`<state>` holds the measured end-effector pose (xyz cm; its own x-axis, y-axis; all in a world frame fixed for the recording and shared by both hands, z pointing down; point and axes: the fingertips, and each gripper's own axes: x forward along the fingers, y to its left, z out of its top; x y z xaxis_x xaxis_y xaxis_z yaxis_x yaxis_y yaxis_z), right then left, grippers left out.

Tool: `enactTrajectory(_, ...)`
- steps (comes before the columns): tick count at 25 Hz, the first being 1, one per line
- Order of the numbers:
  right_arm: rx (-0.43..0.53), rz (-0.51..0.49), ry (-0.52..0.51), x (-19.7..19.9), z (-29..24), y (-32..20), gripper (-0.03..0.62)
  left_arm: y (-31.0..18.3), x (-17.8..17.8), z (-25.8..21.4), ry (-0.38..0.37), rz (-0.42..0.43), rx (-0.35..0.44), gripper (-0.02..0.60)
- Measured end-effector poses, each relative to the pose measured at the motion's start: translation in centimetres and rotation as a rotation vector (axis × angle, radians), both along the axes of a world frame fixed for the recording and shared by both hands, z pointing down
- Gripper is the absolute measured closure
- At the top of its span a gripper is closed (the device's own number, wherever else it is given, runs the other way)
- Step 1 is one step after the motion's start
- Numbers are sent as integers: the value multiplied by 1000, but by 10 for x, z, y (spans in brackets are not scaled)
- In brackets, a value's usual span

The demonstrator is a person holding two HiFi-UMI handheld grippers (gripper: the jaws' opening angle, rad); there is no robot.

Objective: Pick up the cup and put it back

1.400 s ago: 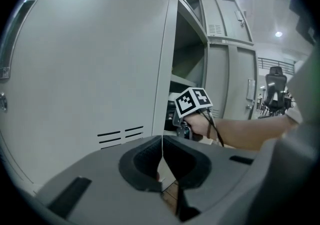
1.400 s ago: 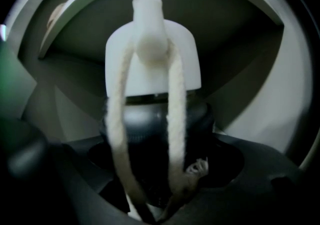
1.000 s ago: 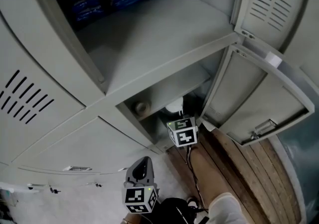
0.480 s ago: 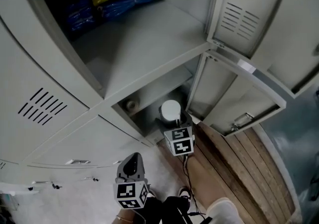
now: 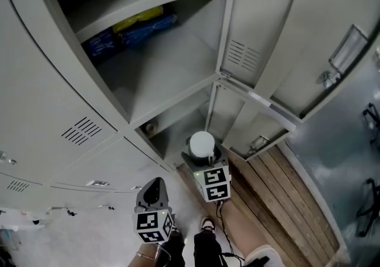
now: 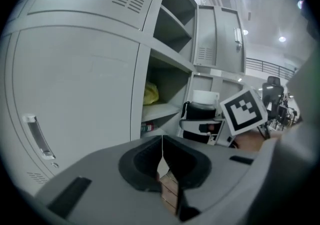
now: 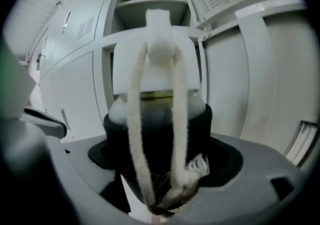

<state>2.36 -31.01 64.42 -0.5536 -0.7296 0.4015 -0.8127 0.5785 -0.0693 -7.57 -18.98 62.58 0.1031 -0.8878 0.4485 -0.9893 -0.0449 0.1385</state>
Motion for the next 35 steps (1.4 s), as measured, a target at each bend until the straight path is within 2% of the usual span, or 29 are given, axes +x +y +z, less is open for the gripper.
enactTrajectory(11, 14, 5, 10, 44, -109, 39, 173, -12, 29, -112, 1, -10, 102, 572)
enactTrajectory(15, 15, 12, 0, 52, -151, 53, 173, -12, 33, -155, -17, -2, 151, 572)
enactTrajectory(23, 83, 39, -7, 67, -248, 66, 172, -10, 30, -250, -52, 18, 264, 572)
enactTrajectory(30, 101, 52, -39, 66, -306, 78, 172, -1, 22, -300, -45, 33, 335, 572)
enactTrajectory(35, 105, 90, -56, 63, -315, 77, 172, -8, 15, -316, -57, 63, 371, 572)
